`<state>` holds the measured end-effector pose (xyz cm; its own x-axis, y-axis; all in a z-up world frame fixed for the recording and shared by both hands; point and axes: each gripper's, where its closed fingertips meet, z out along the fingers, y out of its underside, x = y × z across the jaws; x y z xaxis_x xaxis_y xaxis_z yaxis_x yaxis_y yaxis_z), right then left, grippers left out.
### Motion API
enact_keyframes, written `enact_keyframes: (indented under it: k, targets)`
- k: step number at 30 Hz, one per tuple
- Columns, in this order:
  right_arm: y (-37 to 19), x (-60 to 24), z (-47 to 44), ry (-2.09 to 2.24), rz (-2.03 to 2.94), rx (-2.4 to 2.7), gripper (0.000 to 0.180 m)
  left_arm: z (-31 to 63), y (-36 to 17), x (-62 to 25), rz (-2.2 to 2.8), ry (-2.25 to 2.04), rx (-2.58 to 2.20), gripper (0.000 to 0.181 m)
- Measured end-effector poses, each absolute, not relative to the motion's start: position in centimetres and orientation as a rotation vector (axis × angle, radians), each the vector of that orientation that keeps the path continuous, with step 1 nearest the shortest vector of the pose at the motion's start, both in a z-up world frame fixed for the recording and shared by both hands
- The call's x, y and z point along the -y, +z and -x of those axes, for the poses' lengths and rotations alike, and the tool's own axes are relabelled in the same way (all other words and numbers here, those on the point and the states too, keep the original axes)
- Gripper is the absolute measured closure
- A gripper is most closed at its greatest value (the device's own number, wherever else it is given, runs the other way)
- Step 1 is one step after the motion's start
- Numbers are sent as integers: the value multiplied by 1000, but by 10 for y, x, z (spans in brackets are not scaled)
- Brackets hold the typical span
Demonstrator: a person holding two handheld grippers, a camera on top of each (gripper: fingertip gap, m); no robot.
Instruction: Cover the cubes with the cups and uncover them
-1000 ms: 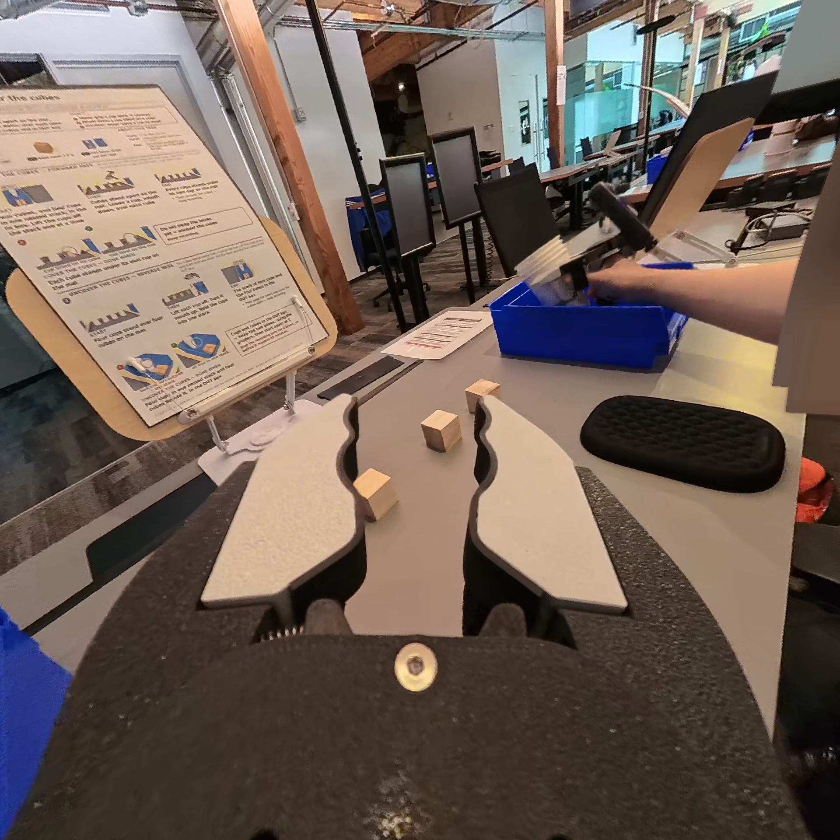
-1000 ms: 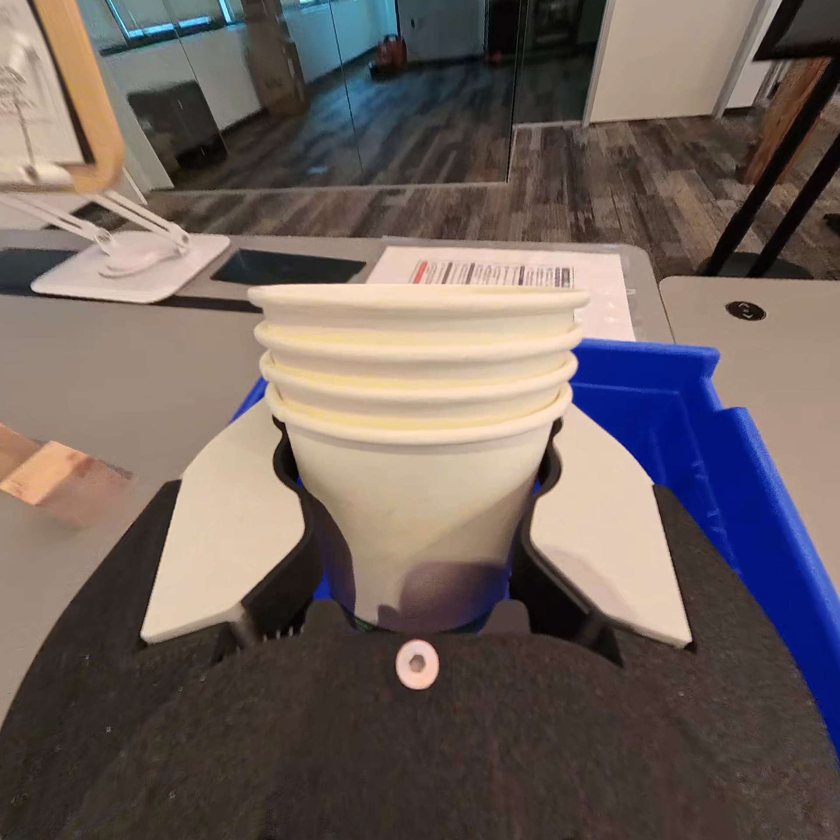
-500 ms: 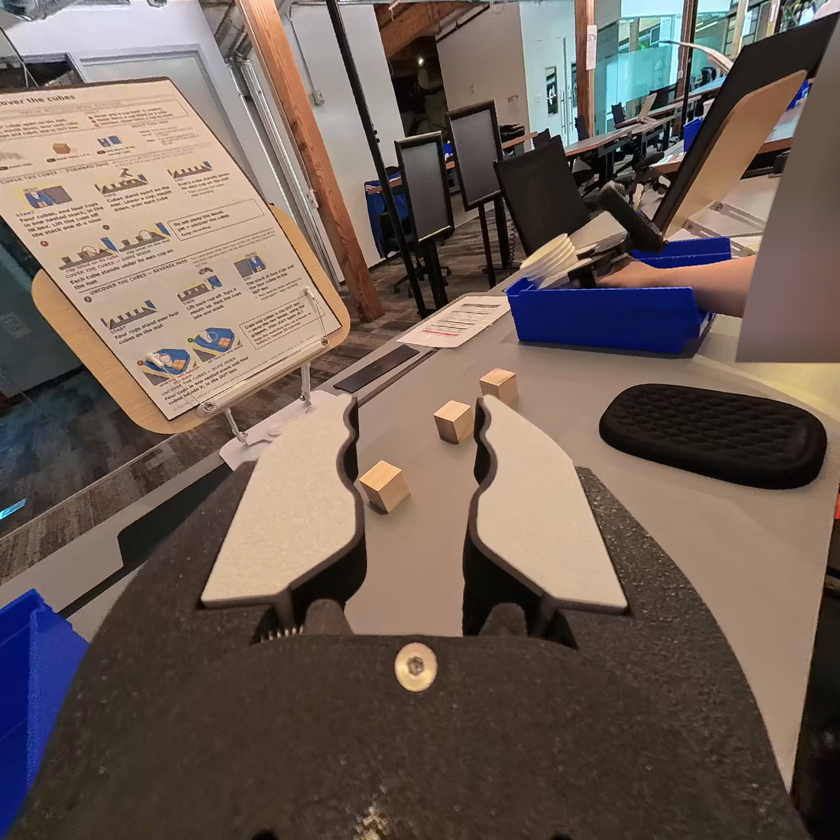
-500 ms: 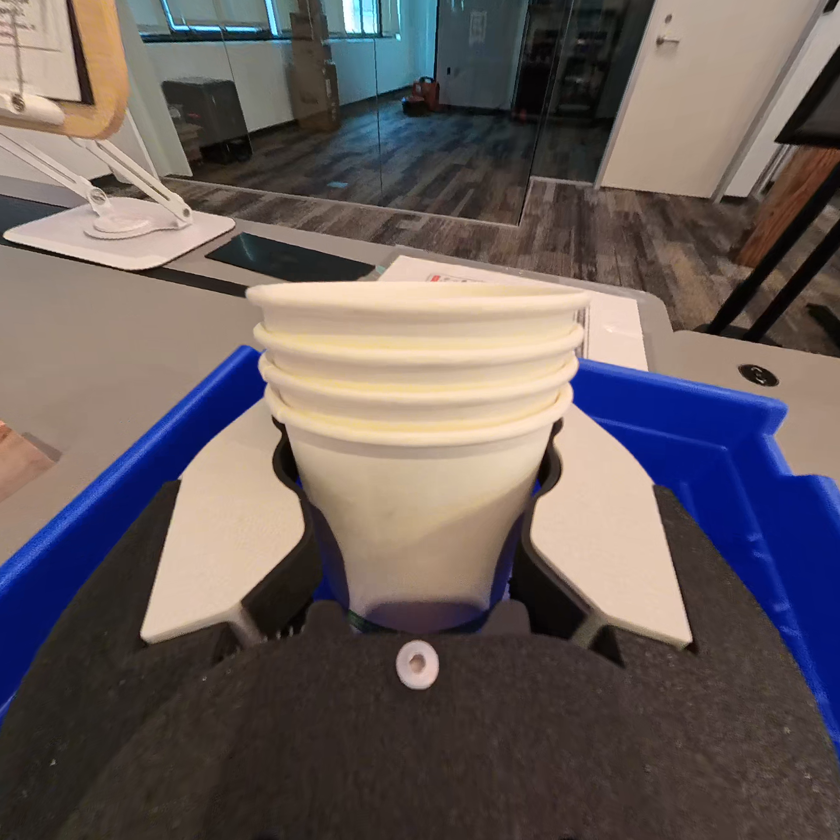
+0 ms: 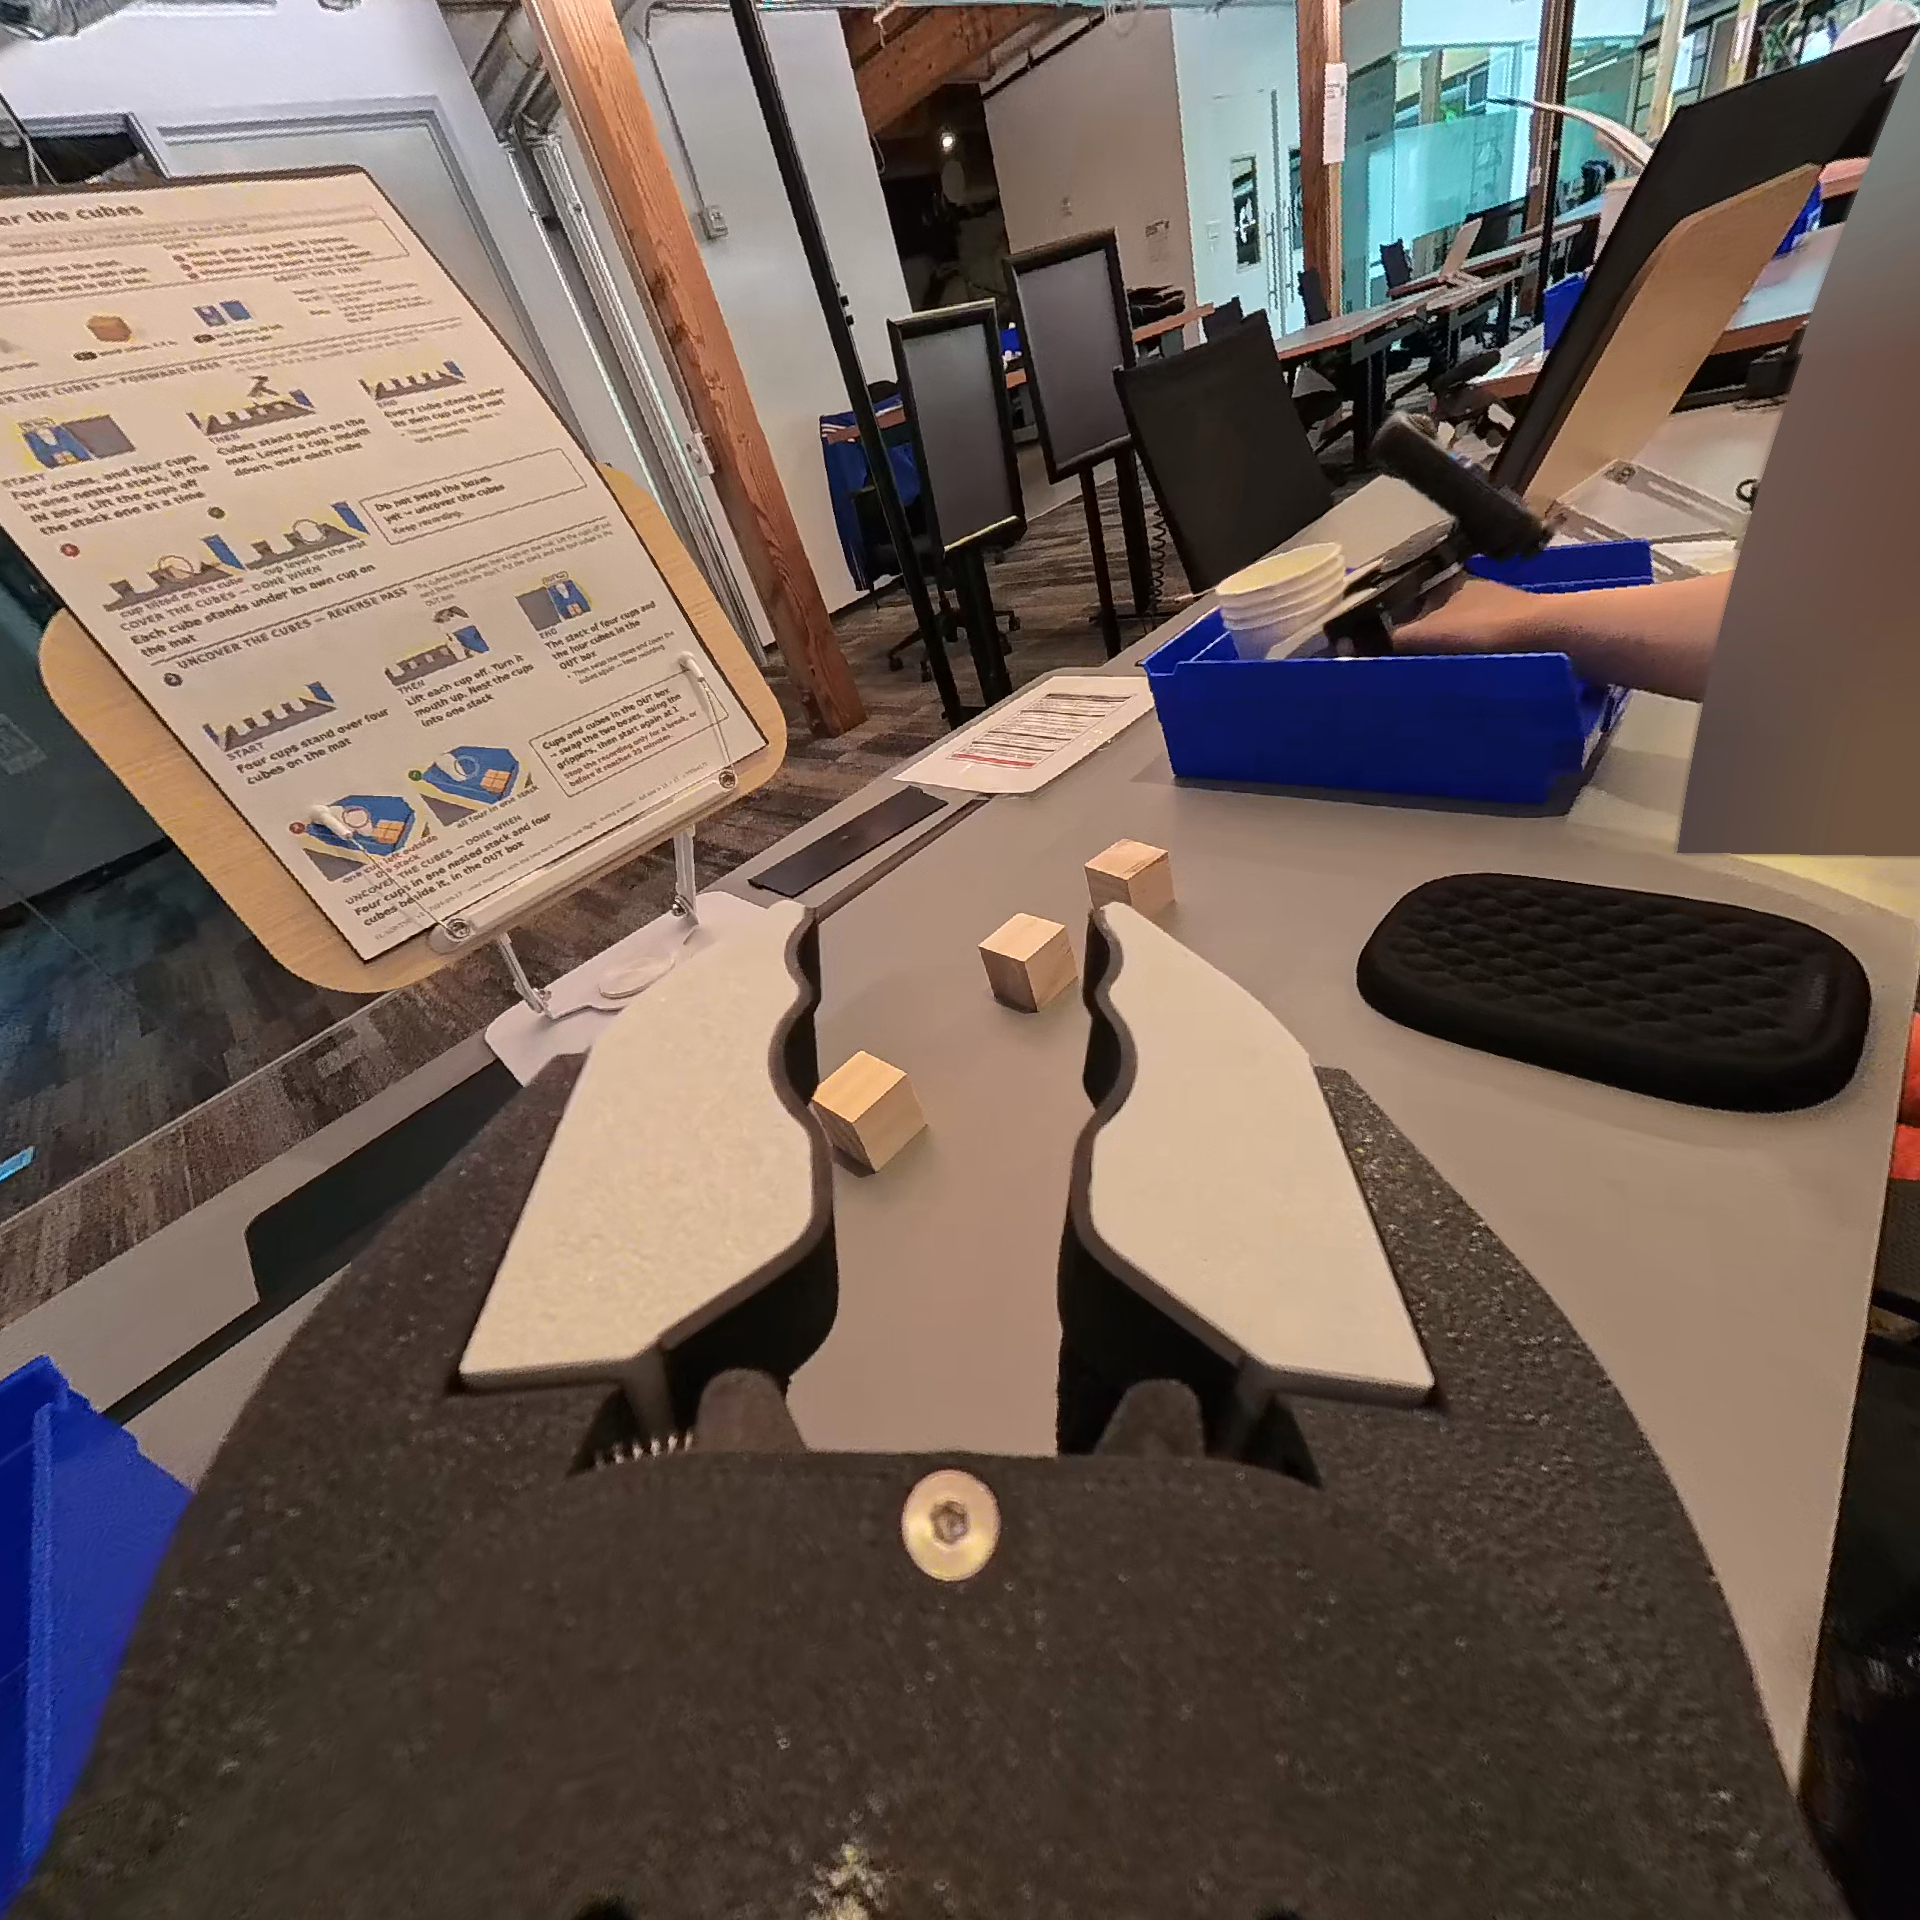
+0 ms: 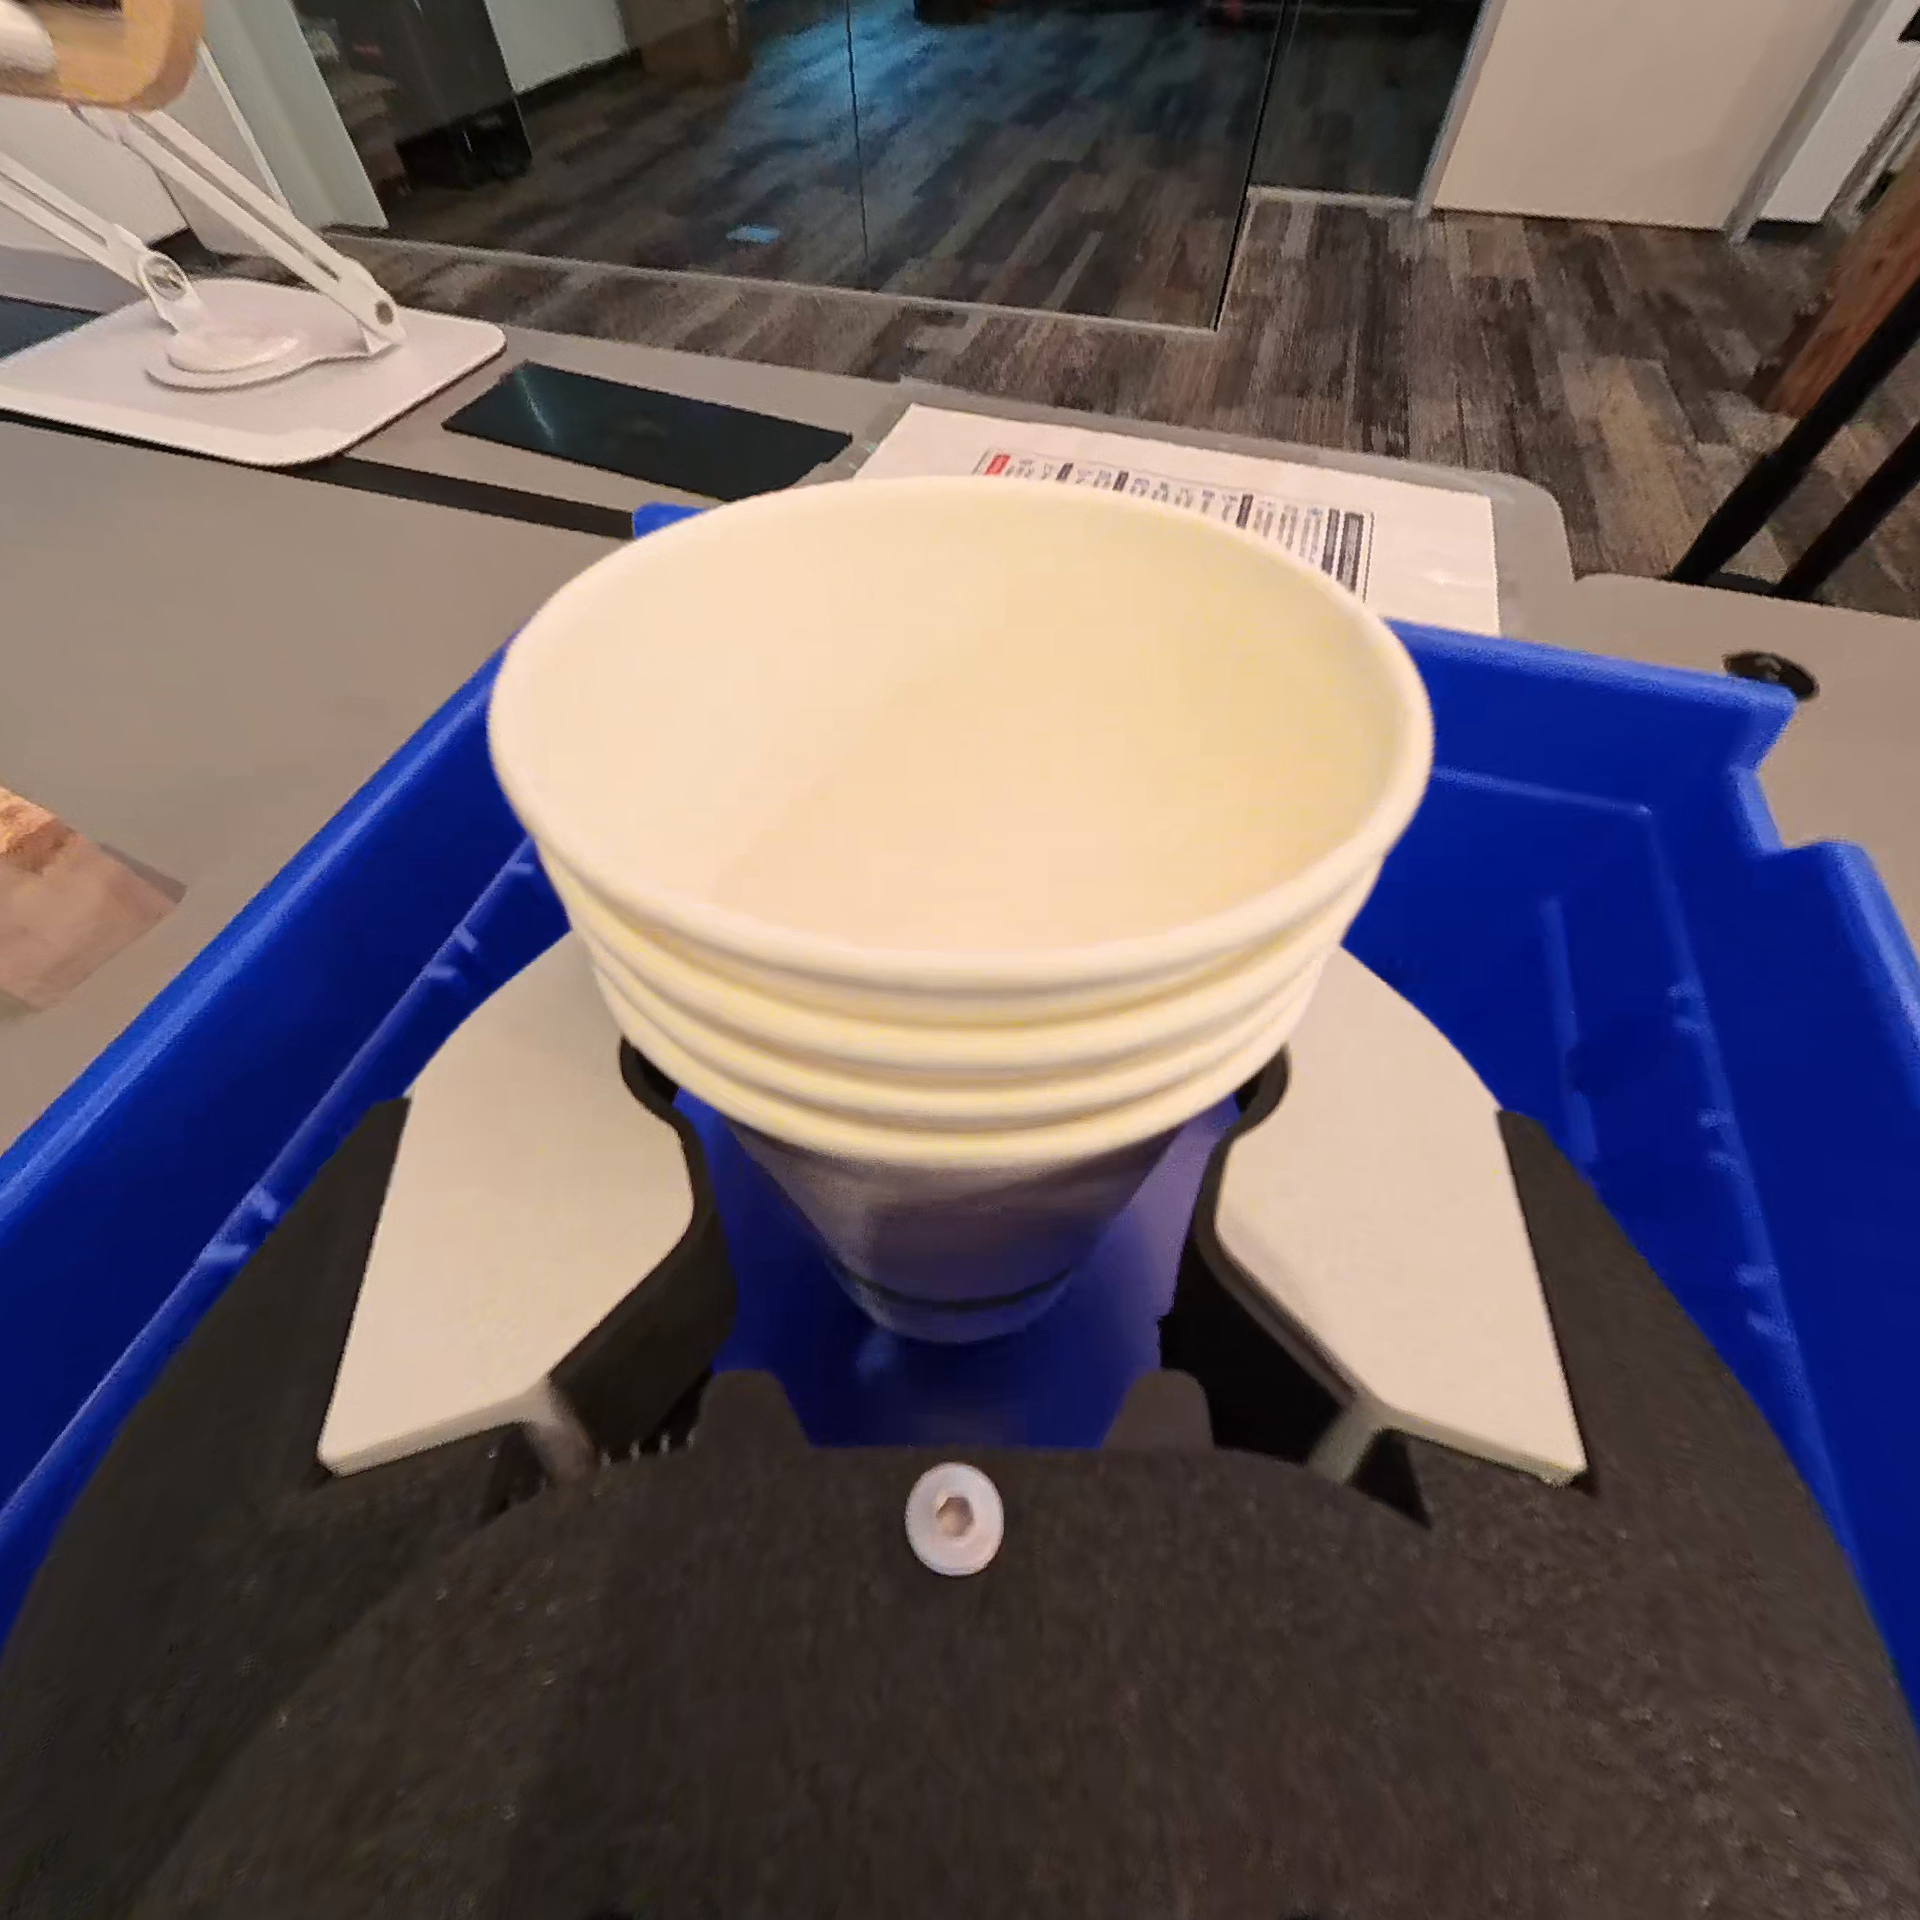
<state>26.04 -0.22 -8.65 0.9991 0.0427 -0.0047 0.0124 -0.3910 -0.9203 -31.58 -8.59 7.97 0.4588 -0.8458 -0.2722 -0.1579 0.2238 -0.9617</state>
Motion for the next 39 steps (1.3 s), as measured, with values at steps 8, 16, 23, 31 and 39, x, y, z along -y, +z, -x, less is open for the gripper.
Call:
enact_keyframes:
  k: [8, 16, 23, 31, 39]
  targets:
    - [-108, 27, -261, -41, 2136, 51, 87, 315, 78, 89, 1276, -625, -1018, 133]
    - [-106, 15, -266, -31, 2110, -10, 90, 315, 77, 91, 1280, -614, -1022, 133]
    - [-100, 2, -265, -28, 2060, 1, 91, 319, 77, 94, 1283, -607, -1014, 133]
    - [-111, 22, -266, 4, 2192, -31, 91, 321, 77, 97, 1281, -602, -1021, 133]
    - [-115, 24, -262, 7, 2206, -17, 94, 319, 77, 101, 1270, -607, -1030, 133]
